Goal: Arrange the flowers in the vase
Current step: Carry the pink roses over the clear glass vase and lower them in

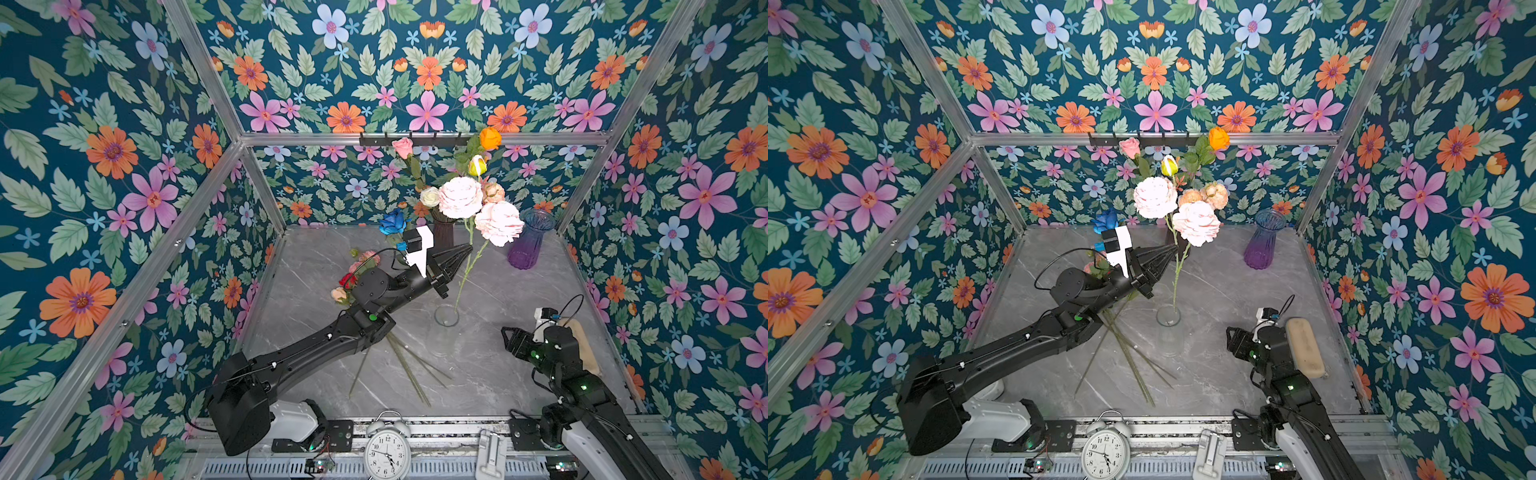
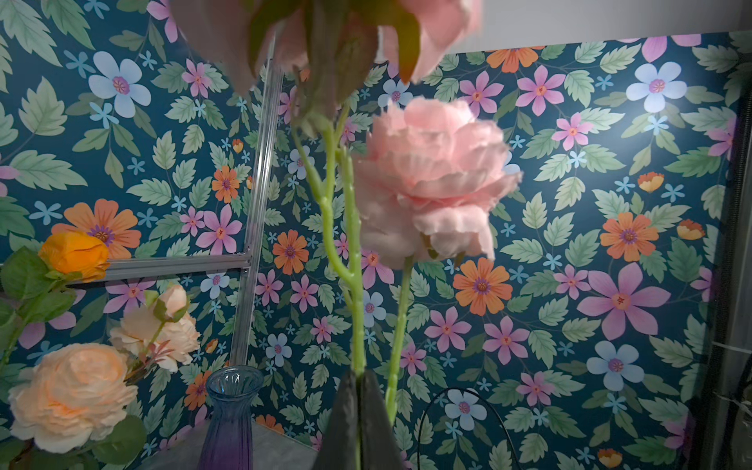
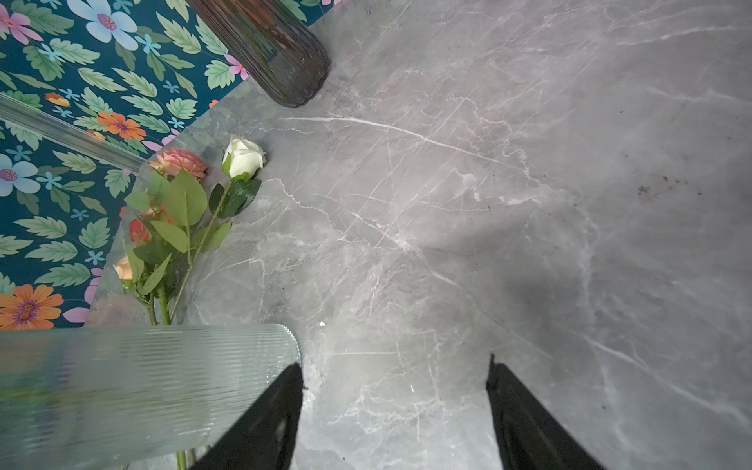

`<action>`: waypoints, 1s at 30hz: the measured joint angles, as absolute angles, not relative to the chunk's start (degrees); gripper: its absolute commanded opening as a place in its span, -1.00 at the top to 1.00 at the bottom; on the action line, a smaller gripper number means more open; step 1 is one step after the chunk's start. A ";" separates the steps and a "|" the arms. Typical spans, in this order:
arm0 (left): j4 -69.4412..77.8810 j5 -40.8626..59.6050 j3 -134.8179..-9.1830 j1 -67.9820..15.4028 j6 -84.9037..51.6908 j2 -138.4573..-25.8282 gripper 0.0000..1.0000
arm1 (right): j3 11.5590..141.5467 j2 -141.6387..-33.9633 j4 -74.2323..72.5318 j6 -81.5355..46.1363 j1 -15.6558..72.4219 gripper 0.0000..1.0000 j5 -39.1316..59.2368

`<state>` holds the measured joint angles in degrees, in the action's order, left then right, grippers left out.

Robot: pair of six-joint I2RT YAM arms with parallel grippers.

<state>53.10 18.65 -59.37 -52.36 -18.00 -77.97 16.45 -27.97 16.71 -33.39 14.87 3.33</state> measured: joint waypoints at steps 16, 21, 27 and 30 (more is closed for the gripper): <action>52.73 13.82 -50.30 -52.82 -18.28 -75.96 1.00 | 16.40 -29.02 16.67 -33.36 14.87 -0.46 3.51; 50.52 13.69 -49.58 -52.82 -19.09 -76.20 0.52 | 16.43 -28.97 16.64 -33.36 14.87 -0.46 3.49; 43.31 11.51 -51.03 -52.82 -17.91 -74.65 -0.26 | 16.45 -29.19 16.60 -33.36 14.87 -0.46 3.49; 41.67 10.31 -50.89 -52.82 -17.37 -73.89 -0.26 | 16.45 -29.36 16.62 -33.36 14.87 -0.46 3.49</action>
<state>41.67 10.31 -50.89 -52.82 -17.37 -73.89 16.45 -29.36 16.62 -33.36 14.87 3.49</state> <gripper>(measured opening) 0.621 0.727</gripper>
